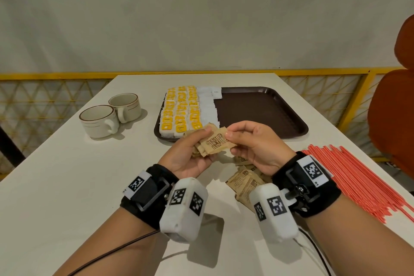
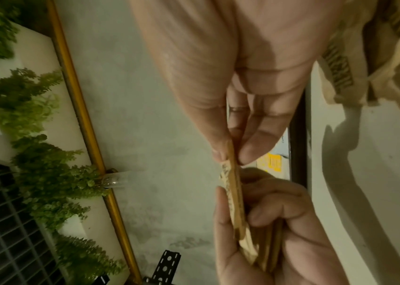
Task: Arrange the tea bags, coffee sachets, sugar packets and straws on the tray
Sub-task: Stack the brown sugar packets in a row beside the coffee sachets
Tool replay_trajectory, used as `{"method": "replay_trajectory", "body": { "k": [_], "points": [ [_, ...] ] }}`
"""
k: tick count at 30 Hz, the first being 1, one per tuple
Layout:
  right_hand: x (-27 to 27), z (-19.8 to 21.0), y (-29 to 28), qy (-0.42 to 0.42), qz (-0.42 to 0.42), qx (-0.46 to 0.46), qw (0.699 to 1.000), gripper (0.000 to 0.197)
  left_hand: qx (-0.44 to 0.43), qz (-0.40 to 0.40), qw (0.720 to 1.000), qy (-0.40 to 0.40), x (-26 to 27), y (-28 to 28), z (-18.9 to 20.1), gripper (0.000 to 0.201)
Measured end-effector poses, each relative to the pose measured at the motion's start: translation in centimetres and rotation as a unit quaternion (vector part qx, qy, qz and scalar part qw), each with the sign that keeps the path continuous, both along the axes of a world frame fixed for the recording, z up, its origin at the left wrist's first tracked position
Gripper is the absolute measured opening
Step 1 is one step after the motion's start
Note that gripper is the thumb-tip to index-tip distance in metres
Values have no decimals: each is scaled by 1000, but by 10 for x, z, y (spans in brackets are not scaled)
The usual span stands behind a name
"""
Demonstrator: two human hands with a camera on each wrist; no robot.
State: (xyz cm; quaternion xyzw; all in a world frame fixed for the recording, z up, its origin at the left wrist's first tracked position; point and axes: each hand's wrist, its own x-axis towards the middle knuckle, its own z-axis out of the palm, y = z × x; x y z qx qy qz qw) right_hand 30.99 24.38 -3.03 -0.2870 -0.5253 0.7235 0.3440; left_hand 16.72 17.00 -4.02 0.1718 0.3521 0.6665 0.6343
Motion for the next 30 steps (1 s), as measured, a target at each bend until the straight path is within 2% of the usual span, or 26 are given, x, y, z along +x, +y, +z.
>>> {"method": "replay_trajectory", "body": {
  "k": [2, 5, 7, 8, 9, 10, 11, 12, 13, 14, 16, 19, 23, 24, 27, 28, 29, 30],
  "points": [
    [-8, -4, -4, -47, -21, 65, 997, 10, -4, -6, 1000, -17, 3, 0, 0, 29],
    [-19, -3, -4, -142, -68, 217, 963, 13, -18, 11, 998, -66, 2, 1, 0, 32],
    [-22, 10, -2, -151, -54, 295, 942, 16, -14, 17, 994, -104, -2, 2, 0, 39],
    [-22, 19, -1, -166, -22, 343, 924, 24, -9, 17, 992, -123, -3, 1, 1, 44],
    [-22, 28, -1, -206, 27, 406, 890, 39, -6, 13, 990, -142, -5, 1, 2, 49],
    [-24, 37, 0, -264, 87, 466, 840, 58, -6, 2, 988, -152, -5, 0, 3, 54],
    [-27, 43, -1, -331, 144, 514, 778, 75, -7, -17, 989, -149, -4, -1, 4, 59],
    [-32, 46, -2, -389, 181, 554, 713, 84, -8, -38, 990, -139, -3, -3, 5, 65],
    [-38, 47, -3, -427, 201, 582, 663, 83, -9, -55, 990, -128, -2, -3, 6, 69],
    [-43, 47, -3, -448, 212, 590, 637, 77, -12, -64, 991, -117, -2, -4, 7, 71],
    [-49, 46, -4, -456, 216, 582, 637, 69, -22, -61, 994, -90, -1, -4, 8, 72],
    [-51, 49, -4, -423, 210, 575, 668, 75, -18, -30, 997, -73, -2, -5, 6, 71],
    [-52, 47, -2, -413, 209, 566, 682, 80, 9, -33, 993, -115, -6, -6, -3, 84],
    [-51, 46, 0, -407, 210, 560, 691, 78, 9, -29, 994, -109, -5, -6, -4, 78],
    [-42, 53, 2, -384, 223, 548, 709, 78, 35, -30, 998, -47, -3, -7, -1, 26],
    [-37, 57, 4, -373, 230, 542, 717, 78, 48, -37, 998, -19, -2, -7, 1, 18],
    [-33, 61, 7, -361, 235, 535, 727, 75, 60, -48, 997, 3, -3, -7, 2, 21],
    [-28, 65, 9, -351, 238, 530, 734, 71, 67, -58, 996, 20, -5, -7, 1, 36]
  ]
}}
